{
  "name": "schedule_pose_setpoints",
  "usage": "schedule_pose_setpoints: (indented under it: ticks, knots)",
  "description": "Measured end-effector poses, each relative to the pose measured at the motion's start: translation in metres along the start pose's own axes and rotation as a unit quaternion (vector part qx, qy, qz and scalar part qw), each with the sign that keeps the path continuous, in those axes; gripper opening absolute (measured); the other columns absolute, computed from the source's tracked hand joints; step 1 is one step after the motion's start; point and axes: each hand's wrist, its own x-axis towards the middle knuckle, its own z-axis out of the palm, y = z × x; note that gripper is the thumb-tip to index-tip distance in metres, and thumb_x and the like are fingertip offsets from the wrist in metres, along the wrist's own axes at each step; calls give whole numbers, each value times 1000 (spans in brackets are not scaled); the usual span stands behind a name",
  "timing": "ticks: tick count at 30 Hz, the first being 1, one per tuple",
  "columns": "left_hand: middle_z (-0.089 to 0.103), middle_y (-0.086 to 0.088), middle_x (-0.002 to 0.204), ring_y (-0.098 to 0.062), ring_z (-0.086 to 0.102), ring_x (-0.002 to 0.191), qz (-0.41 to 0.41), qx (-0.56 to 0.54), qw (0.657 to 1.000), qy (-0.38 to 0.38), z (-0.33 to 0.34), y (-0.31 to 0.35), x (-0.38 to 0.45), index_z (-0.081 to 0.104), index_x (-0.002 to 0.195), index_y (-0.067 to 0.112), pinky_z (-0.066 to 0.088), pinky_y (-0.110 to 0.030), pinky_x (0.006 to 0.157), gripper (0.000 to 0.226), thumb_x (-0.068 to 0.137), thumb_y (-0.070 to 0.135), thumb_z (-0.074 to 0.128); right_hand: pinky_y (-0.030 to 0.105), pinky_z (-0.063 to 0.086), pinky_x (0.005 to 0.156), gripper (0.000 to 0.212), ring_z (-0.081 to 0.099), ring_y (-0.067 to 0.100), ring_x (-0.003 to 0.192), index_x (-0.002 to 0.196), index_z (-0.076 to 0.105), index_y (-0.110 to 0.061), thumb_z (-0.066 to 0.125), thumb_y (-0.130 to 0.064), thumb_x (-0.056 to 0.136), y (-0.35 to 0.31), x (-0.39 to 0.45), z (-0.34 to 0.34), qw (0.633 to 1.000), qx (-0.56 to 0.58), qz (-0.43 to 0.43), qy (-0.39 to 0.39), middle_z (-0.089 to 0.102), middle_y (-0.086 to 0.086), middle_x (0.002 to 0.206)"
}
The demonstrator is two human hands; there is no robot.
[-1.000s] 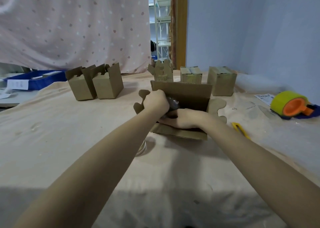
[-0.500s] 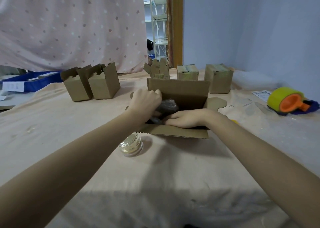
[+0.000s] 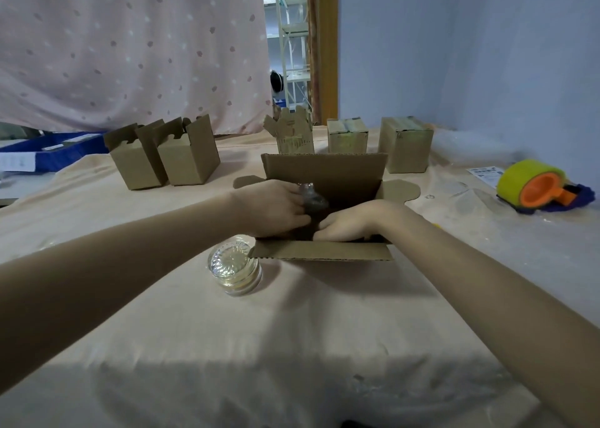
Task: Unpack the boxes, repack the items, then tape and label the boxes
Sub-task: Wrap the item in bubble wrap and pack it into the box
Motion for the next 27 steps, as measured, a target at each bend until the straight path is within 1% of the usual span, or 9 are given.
schedule_pose_setpoints:
  ticks: [5,7,9,11,13,14,16,24,27]
  knots:
    - [68,7,79,-18,61,93,-19,60,984,-166,9,-7,-2,73,79,25,40,-27,88,42,95,35,36,48,42,103,40,51,26,118,127,51,-23,34,-46,99,0,1,-1,1000,-6,-5,-16,50,3,130]
    - [67,0,102,-20,59,100,-70,26,969,-236,5,-4,7,69,101,21,39,-20,74,23,93,31,50,47,38,107,44,46,26,124,135,45,-23,31,-45,99,0,2,-1,1000,-5,-4,-17,45,3,138]
    - [64,-4,112,-19,60,102,-118,-43,944,-304,2,-1,16,65,111,18,37,-17,61,25,88,26,59,46,36,109,46,44,25,127,141,41,-24,30,-44,100,0,3,0,1000,12,-3,-15,42,2,142]
    - [58,-2,128,-20,49,124,-70,-76,933,-344,-3,-4,23,61,122,19,44,-20,80,31,95,28,50,45,36,109,47,44,24,127,143,40,-25,30,-44,101,-1,2,0,999,29,-5,-14,42,1,142]
    - [40,0,148,-19,20,144,-75,-58,898,-430,-14,2,29,52,134,18,24,-31,113,42,103,36,29,45,36,109,49,46,24,126,144,39,-24,31,-45,101,-2,2,-1,999,32,-5,-16,44,2,141]
    - [34,0,151,-19,14,146,-80,-33,893,-442,-17,2,30,49,137,16,14,-34,116,47,104,37,23,44,37,109,50,46,25,125,144,39,-23,31,-46,101,-2,2,-1,999,31,-1,-18,45,3,140]
    - [35,0,151,-19,15,145,-114,-37,889,-442,-14,2,34,48,137,14,10,-33,115,50,105,38,19,44,37,108,51,48,25,123,140,43,-22,33,-50,99,0,5,0,999,27,9,-18,46,4,137]
    - [44,-2,142,-19,29,137,-11,4,931,-366,-21,0,21,61,124,13,13,-29,109,51,104,38,20,42,41,104,56,54,23,114,133,51,-21,37,-56,92,5,15,0,999,19,24,-16,52,4,130]
    - [66,3,99,-17,59,101,-3,-41,986,-164,-11,-3,2,74,87,22,27,-27,92,47,98,32,30,40,41,103,49,51,25,120,133,44,-19,37,-50,95,4,14,-2,999,4,12,-30,48,5,135]
